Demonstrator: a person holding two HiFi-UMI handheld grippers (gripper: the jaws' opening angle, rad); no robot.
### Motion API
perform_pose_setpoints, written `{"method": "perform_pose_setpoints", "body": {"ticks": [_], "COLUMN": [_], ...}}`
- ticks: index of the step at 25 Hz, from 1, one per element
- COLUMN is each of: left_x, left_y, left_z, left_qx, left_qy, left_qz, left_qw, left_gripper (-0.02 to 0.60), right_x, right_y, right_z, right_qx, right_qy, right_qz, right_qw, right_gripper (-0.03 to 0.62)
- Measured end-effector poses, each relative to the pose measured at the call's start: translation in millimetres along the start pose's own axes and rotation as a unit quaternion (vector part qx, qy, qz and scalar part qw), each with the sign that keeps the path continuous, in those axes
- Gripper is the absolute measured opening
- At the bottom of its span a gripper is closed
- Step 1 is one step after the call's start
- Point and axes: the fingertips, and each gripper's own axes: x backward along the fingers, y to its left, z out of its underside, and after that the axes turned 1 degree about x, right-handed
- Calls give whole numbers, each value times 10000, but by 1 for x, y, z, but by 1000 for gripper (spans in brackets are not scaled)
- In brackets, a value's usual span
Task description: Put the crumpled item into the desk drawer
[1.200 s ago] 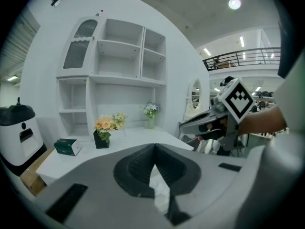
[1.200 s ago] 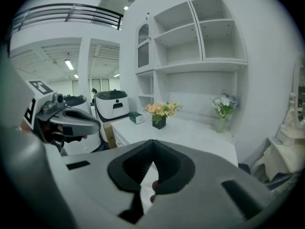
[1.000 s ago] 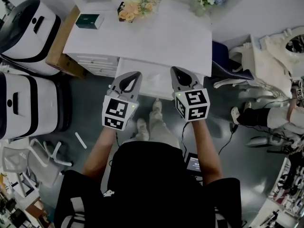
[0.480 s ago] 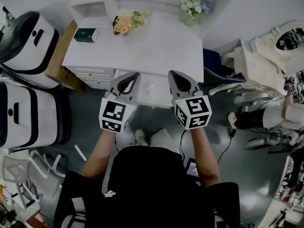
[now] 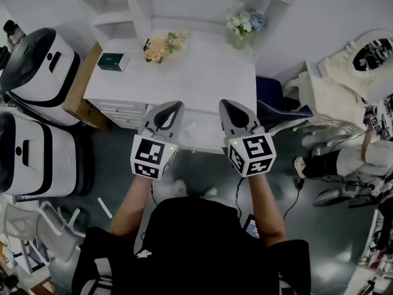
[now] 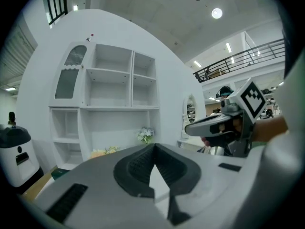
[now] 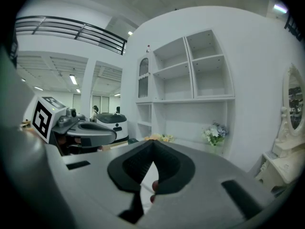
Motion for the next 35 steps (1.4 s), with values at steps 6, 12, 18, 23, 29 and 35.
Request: {"method": "perform_pose_setpoints", "body": {"ticks": [6, 12, 18, 23, 29, 35], "left_x": [1, -2, -2, -6, -9, -10], "left_y": [-14, -29, -39, -45, -49, -53], "left_z": [-23, -41, -49, -56, -61, -64], "left_qx": [-68, -132, -106, -154, -196, -236], "left_qy": [-130, -280, -394, -440, -431, -450], "left_qz": [-137, -224, -372, -434, -427, -398], "left_qw": [9998, 9993, 9985, 9980, 9980, 9979], "left_gripper": [6, 6, 6, 6, 6, 6], "right_x": [18, 31, 46, 51, 51, 49], "right_y": [-14, -27, -37, -46, -50, -47], "right_z": [-19, -33, -39, -42, -50, -51], "right_qx": [3, 49, 63, 57, 80, 104], "right_qy": [-249, -428, -536, -604, -681, -709], "right_qz": [-70, -118, -196, -243, -302, -351], "right_qw": [9997, 9990, 9984, 9979, 9972, 9968], "right_gripper": [-5, -5, -5, -5, -5, -5]}}
